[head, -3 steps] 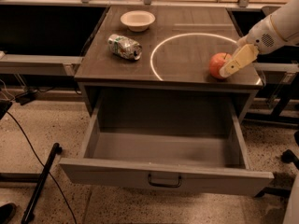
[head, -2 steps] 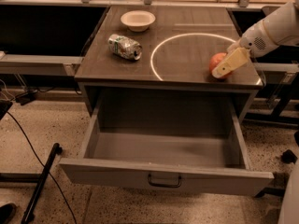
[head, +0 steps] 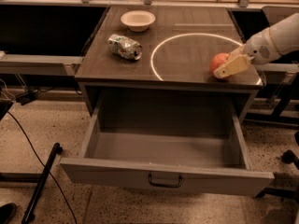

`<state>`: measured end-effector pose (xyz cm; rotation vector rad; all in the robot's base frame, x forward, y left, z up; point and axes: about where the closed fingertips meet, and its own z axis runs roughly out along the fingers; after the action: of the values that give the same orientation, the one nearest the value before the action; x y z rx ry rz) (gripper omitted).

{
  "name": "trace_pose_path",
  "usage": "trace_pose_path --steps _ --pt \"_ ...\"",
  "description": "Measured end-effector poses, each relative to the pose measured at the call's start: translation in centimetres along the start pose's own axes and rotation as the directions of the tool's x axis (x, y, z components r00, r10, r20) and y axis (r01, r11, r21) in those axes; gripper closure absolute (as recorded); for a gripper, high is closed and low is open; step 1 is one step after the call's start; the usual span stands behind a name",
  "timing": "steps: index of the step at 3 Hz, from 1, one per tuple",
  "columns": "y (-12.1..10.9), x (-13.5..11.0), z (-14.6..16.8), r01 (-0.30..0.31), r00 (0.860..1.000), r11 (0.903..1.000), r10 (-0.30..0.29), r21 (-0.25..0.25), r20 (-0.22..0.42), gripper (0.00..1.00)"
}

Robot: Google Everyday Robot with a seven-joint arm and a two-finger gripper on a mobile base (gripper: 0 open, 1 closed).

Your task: Place apple into top drawer

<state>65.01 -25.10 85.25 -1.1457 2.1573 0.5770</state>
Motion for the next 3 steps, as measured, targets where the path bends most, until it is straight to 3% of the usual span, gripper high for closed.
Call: trace_pose_path --steps 1,2,3 --pt "3.8 -2.5 -3.4 0.128 0.978 0.9916 -0.123 -0.018 0.169 0.89" --pt "11.6 -5.3 -4.9 0.369 0.919 0.9294 -0.365 -0.001 0.149 1.0" --pt "11.9 -4.3 -3.4 0.341 0.933 0.9389 -0.331 -0.049 0.139 1.0"
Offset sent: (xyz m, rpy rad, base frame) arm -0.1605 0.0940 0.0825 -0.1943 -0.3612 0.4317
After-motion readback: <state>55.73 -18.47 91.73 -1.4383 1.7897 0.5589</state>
